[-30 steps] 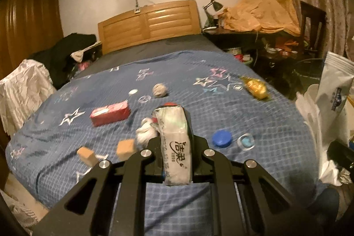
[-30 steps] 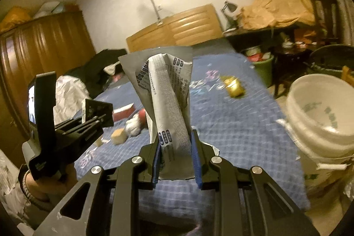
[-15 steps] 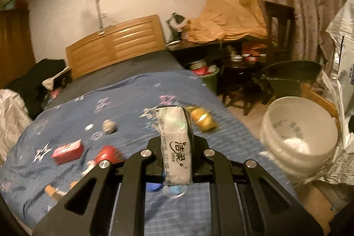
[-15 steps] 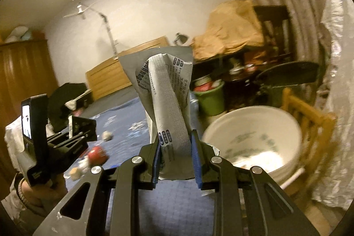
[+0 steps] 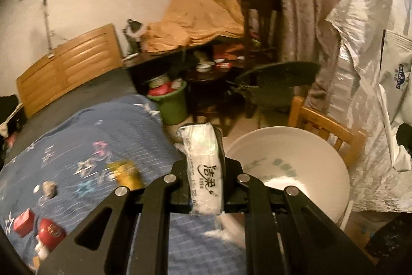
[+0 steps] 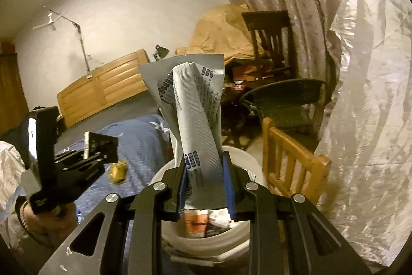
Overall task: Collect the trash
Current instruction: 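Hold both items over the bucket and open both tools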
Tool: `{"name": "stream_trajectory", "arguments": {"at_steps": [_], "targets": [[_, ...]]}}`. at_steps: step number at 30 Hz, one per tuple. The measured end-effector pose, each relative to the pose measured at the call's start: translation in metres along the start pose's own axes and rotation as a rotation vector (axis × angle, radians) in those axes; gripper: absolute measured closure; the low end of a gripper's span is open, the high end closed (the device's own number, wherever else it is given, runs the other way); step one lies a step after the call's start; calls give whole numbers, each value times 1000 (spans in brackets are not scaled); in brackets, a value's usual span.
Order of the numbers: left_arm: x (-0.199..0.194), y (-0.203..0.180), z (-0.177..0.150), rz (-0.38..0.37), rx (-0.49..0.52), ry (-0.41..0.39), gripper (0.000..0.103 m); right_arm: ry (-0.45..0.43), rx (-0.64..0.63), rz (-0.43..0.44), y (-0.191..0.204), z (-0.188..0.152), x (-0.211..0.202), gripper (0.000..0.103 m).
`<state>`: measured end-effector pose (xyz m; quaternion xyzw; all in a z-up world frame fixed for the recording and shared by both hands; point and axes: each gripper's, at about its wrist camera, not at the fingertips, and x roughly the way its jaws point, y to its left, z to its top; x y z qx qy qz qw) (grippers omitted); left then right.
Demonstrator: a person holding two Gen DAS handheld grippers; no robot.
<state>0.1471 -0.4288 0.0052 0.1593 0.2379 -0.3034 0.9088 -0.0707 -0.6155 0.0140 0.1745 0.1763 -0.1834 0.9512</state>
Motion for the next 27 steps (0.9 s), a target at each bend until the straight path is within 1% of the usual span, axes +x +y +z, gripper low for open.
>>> {"name": "stream_trajectory", "arguments": {"at_steps": [3, 5, 11, 16, 27], "targets": [[15, -14, 2, -37, 21, 8, 91, 37, 3, -16, -10, 1, 15, 77], [20, -19, -3, -58, 39, 14, 91, 69, 8, -24, -14, -1, 27, 77], [39, -30, -12, -73, 59, 54, 91, 140, 13, -19, -17, -10, 54, 77], [44, -29, -13, -73, 54, 64, 91, 157, 9, -3, -12, -13, 67, 77], [46, -29, -11, -75, 54, 68, 91, 167, 4, 19, -4, -18, 75, 77]]}}
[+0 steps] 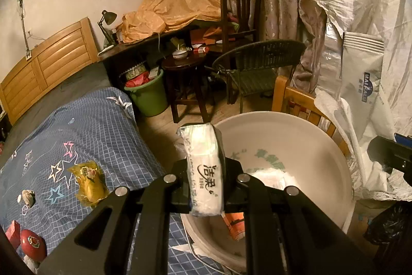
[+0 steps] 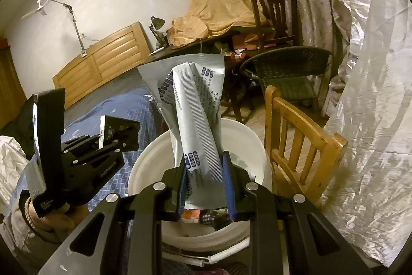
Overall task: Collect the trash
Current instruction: 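Hold both items over the bucket and open both tools, then move both open tools back over the remaining bed items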
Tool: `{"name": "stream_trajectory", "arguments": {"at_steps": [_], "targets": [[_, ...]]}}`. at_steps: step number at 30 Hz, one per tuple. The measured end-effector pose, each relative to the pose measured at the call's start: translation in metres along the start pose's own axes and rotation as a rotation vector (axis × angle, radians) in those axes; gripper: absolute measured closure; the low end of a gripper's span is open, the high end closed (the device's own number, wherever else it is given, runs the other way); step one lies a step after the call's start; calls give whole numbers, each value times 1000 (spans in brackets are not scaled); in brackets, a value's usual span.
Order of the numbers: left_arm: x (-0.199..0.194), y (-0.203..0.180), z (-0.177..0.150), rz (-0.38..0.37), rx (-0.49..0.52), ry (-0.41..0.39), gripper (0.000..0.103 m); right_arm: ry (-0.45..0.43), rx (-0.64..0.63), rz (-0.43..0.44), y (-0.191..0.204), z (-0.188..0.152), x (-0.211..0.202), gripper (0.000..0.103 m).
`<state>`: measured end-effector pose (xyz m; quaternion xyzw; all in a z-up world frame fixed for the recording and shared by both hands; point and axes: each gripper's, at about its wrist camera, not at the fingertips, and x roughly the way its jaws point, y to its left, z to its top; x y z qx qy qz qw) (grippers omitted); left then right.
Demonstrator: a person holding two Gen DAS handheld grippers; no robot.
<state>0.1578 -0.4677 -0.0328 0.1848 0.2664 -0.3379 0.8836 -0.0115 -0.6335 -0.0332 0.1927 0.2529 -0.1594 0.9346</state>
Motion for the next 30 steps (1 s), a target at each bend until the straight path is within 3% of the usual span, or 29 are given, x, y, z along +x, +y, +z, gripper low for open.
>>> {"name": "stream_trajectory", "arguments": {"at_steps": [12, 14, 15, 16, 28, 30], "targets": [[5, 0, -2, 4, 4, 9, 87, 0, -9, 17, 2, 3, 4, 76], [8, -2, -3, 12, 2, 24, 71, 0, -7, 4, 1, 3, 6, 60], [9, -1, -3, 16, 3, 28, 55, -3, -6, 1, 0, 3, 7, 59], [8, 0, -4, 22, 1, 21, 52, -2, -4, 0, -1, 3, 7, 59], [2, 7, -11, 65, -26, 14, 51, -20, 18, 2, 1, -2, 2, 59], [-3, 13, -15, 111, -39, 4, 43, -39, 21, 3, 3, -4, -1, 59]]}}
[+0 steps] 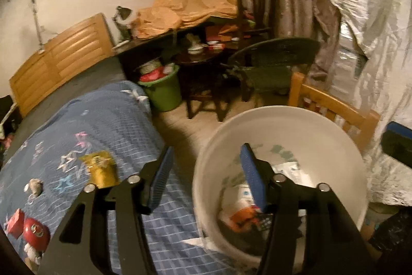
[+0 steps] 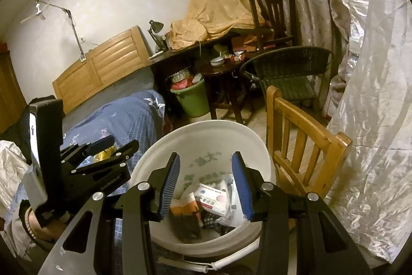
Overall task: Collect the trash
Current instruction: 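Move both open tools back over the remaining bed items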
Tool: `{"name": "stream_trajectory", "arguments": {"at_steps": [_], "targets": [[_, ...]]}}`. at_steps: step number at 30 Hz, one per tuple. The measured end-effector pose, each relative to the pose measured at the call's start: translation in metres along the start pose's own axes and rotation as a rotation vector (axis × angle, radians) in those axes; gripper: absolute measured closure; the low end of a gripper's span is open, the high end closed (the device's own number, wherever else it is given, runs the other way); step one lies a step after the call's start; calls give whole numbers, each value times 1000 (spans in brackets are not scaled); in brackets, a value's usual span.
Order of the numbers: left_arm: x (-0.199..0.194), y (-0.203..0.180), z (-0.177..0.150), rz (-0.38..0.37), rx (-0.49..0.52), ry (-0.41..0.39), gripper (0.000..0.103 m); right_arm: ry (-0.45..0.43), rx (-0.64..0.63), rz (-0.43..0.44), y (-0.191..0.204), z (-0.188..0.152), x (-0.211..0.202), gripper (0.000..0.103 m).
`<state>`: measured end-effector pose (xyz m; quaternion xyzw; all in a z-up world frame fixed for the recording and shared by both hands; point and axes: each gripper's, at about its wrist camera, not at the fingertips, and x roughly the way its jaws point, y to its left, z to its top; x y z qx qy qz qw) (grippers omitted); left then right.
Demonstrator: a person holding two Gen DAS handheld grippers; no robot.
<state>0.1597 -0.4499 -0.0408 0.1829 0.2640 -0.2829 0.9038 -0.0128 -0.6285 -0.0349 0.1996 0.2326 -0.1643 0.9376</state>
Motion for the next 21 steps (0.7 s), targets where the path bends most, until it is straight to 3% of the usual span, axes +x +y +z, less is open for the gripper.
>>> {"name": "stream_trajectory", "arguments": {"at_steps": [13, 21], "targets": [[-51, 71, -42, 230, -149, -84, 30, -221, -70, -43, 61, -46, -30, 59], [-90, 126, -66, 307, -248, -118, 25, -246, -152, -13, 117, -72, -32, 59]]}}
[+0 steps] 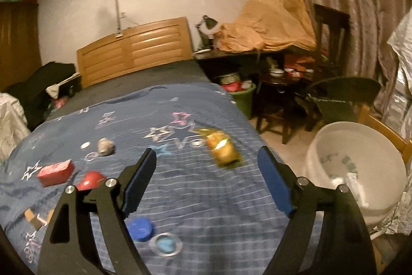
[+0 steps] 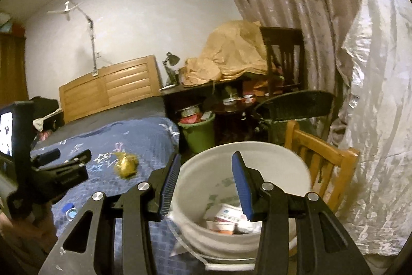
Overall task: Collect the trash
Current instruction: 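Move both open tools back over the remaining bed items, then grasp the tan sponge block with left tool while right tool grasps knitted ball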
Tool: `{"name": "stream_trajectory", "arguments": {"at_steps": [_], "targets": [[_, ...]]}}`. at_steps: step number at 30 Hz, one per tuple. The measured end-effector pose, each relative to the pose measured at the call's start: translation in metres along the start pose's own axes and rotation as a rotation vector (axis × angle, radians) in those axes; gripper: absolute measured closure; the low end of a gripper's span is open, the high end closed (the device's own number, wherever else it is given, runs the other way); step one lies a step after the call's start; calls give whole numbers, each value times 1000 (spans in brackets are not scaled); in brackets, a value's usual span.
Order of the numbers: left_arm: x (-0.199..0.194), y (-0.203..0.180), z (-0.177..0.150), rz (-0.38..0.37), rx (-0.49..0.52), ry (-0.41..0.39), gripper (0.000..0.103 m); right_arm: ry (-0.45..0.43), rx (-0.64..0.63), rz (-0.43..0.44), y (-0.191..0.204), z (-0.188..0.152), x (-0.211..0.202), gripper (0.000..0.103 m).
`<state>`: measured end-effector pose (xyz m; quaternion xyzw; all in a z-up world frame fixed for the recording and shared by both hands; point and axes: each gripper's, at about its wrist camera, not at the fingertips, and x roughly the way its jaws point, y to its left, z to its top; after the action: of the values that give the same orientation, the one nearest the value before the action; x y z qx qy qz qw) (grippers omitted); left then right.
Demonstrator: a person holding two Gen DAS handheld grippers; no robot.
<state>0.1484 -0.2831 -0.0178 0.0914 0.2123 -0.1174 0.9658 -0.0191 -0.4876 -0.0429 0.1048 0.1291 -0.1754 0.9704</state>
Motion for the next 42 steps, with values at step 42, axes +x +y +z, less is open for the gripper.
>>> {"name": "stream_trajectory", "arguments": {"at_steps": [42], "targets": [[13, 387, -147, 40, -262, 300, 22, 694, -521, 657, 507, -14, 321, 21]]}}
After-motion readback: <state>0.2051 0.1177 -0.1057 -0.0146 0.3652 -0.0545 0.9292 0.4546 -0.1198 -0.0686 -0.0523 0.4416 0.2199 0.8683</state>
